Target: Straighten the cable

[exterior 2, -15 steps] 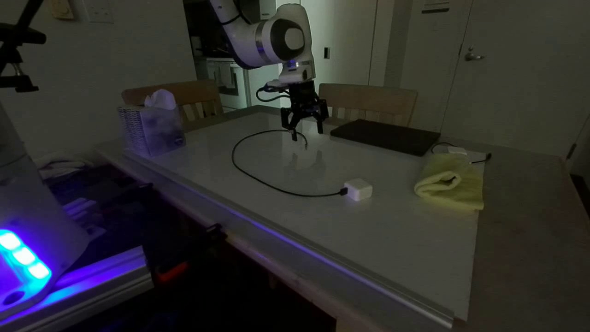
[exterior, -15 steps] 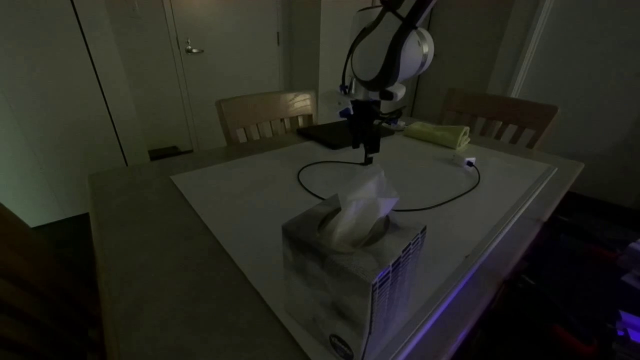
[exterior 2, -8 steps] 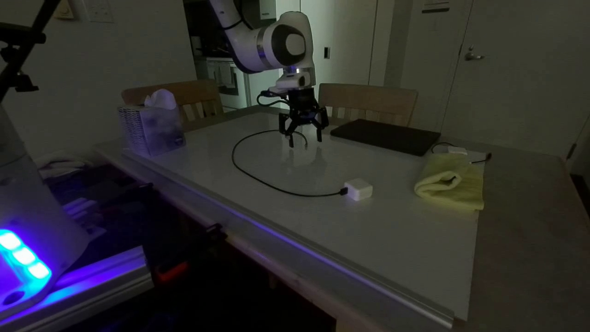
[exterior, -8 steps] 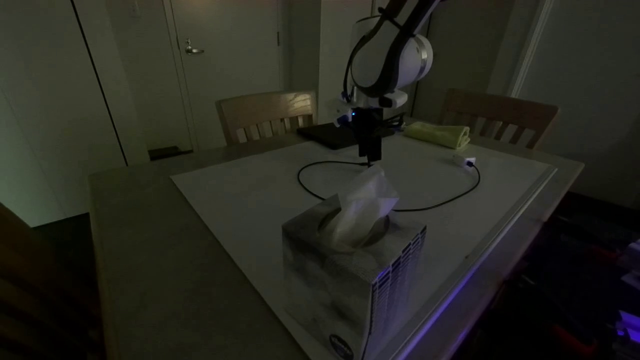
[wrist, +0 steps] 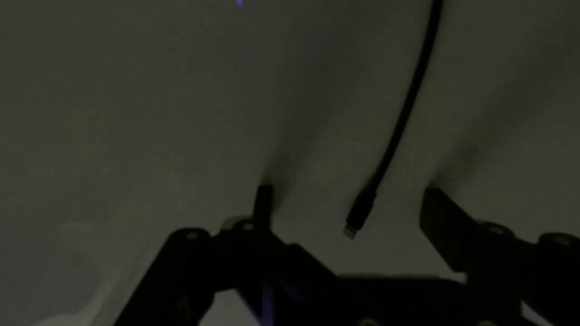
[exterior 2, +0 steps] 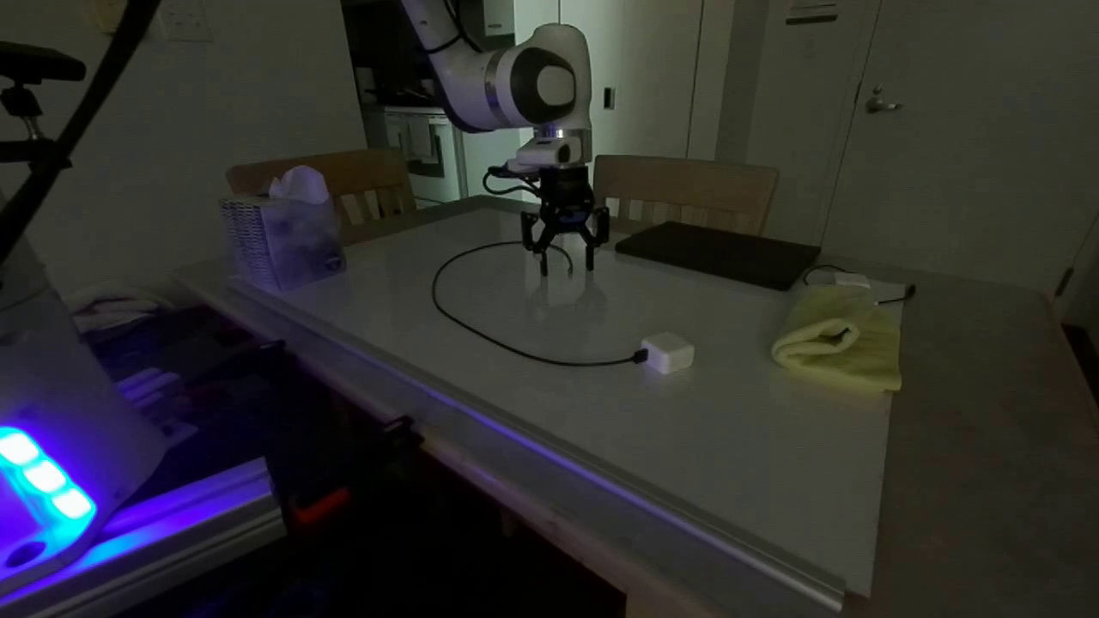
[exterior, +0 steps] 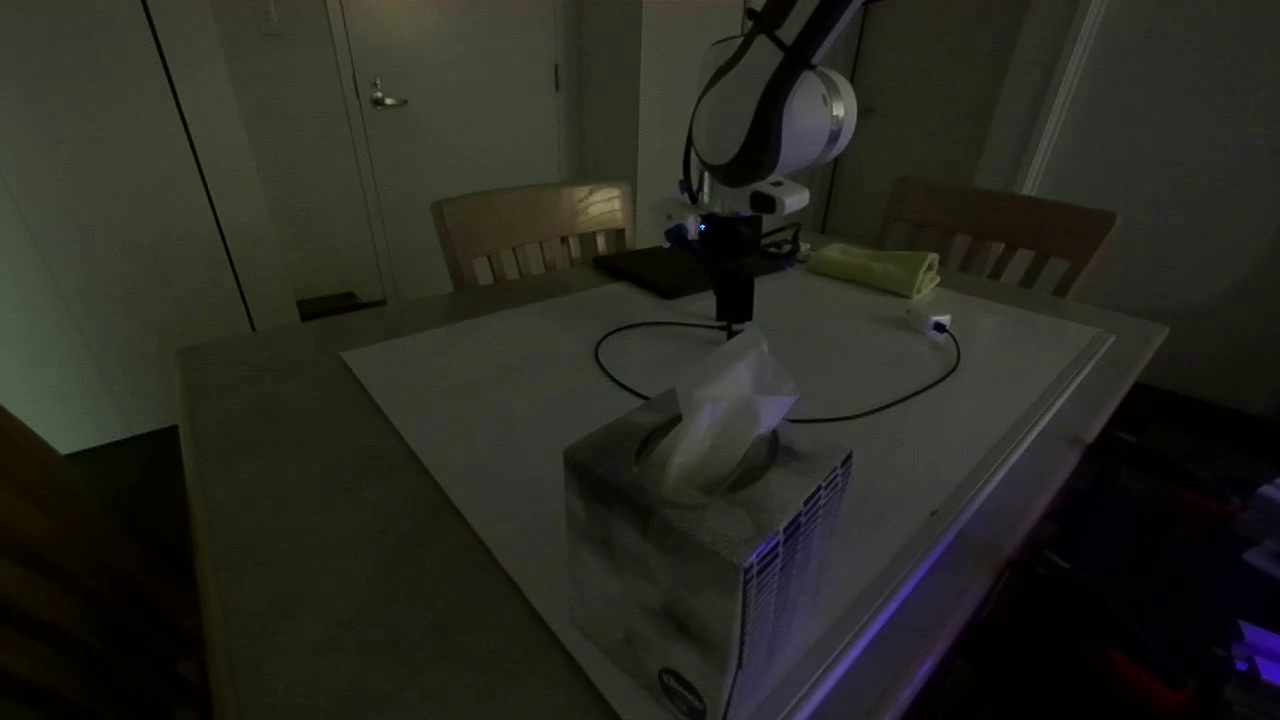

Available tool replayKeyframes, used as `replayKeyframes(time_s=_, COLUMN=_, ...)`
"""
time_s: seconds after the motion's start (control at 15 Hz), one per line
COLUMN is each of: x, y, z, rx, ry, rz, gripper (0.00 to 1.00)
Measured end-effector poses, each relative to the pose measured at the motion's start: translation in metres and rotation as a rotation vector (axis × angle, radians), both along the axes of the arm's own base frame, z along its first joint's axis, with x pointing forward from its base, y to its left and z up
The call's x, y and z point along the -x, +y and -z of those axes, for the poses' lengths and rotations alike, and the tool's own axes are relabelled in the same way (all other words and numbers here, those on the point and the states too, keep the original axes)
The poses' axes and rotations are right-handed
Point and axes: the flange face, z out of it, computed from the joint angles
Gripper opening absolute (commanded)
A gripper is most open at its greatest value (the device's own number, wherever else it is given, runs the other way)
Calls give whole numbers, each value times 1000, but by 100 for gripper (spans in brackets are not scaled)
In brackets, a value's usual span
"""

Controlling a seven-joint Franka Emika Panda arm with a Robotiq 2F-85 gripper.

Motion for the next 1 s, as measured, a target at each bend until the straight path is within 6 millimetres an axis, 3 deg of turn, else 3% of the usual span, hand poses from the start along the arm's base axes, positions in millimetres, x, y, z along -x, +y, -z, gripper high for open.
replayKeyframes(time_s=0.47, x=-13, y=1, z=-9, rx=-10, ry=-8, rz=7, gripper=2)
replayKeyframes(time_s=0.8, x=-20, y=15, z=-10, rx=-25, ry=-21, rz=-23, gripper=1)
replayKeyframes(time_s=1.0, x=-30, y=45, z=-13, rx=-84, ry=-57, rz=-129, gripper=1)
